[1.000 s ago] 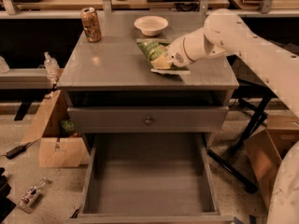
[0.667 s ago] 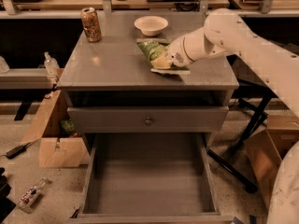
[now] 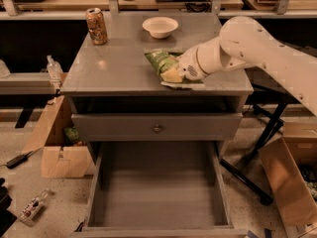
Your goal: Place green jalapeno chip bag into middle drawer
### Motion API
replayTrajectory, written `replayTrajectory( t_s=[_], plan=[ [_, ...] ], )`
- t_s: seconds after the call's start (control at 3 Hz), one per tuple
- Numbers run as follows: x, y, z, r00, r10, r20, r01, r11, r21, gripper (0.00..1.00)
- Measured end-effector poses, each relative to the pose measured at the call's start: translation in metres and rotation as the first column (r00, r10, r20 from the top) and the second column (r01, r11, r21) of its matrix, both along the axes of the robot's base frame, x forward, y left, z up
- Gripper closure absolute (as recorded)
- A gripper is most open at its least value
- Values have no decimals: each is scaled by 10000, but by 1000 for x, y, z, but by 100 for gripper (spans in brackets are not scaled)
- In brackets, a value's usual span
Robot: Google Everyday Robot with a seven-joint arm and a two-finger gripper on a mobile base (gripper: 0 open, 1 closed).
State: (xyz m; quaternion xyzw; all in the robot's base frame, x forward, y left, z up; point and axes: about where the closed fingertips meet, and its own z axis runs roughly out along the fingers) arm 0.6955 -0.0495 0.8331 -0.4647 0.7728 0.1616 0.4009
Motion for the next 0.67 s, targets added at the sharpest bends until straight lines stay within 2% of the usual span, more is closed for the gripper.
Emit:
replayTrajectory(
  t_s=[0.67],
  plan=[
    [0, 0, 3, 10000, 0, 0, 0, 10000, -1, 100]
  ],
)
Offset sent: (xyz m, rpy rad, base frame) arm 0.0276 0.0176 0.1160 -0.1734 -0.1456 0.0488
